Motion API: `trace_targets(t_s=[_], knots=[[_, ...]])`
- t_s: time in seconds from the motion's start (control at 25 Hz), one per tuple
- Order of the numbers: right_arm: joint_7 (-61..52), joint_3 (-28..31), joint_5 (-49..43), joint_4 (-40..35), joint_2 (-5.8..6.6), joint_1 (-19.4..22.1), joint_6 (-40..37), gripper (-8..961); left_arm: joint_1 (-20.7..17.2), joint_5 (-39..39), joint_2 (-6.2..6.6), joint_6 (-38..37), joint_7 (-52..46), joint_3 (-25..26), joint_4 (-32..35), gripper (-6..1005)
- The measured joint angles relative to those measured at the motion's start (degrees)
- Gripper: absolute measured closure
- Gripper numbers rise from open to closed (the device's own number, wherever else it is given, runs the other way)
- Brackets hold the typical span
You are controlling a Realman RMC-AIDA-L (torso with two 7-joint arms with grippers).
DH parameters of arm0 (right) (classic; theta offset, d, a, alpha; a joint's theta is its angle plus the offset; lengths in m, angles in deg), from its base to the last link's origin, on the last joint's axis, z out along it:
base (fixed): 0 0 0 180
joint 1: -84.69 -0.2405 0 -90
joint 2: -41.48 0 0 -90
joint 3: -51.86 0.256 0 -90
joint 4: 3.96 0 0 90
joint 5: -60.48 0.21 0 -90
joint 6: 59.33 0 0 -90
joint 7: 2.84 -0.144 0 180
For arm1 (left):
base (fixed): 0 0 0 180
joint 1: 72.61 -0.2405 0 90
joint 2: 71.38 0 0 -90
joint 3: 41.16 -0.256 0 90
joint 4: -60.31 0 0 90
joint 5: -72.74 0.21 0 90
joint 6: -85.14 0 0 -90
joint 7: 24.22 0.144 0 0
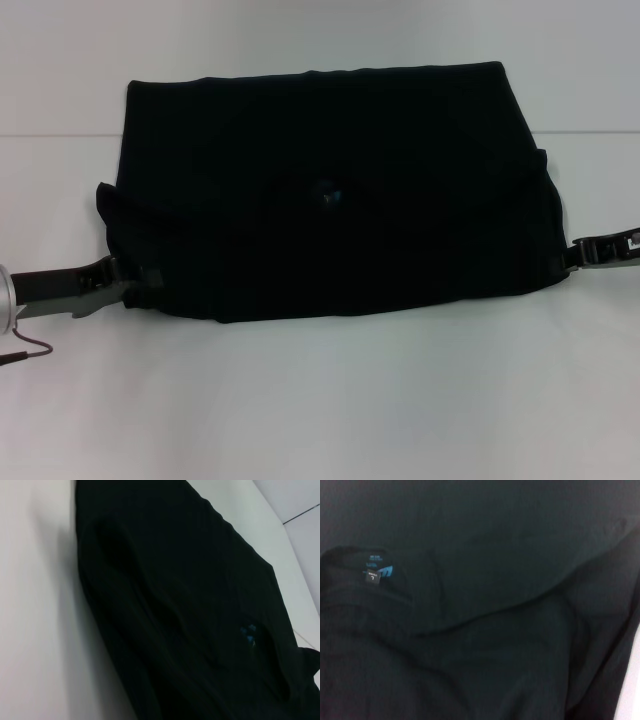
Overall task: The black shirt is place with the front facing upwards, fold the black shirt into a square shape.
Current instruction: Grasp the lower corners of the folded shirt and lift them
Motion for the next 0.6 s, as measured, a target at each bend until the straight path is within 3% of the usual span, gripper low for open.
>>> trace_targets(t_s=[0.24, 0.44, 0.6], knots=[[-0.1, 0.0, 0.0, -0.3, 0.49, 0.3, -1.1, 841, 0.0, 0.0, 0.38, -0.9, -0.3, 0.0, 0.1, 959], [0.1, -0.1, -0.5, -2.4, 1.53, 1.0, -8.0, 917, -0.1, 0.5, 1.21, -6.0, -0.2, -0.1, 0.1, 960], [0.7, -0.3, -2.1, -4.7, 2.49, 2.7, -17.7, 915, -1.3, 1.9, 2.54, -14.5, -0.2, -0.4, 0.2, 960]])
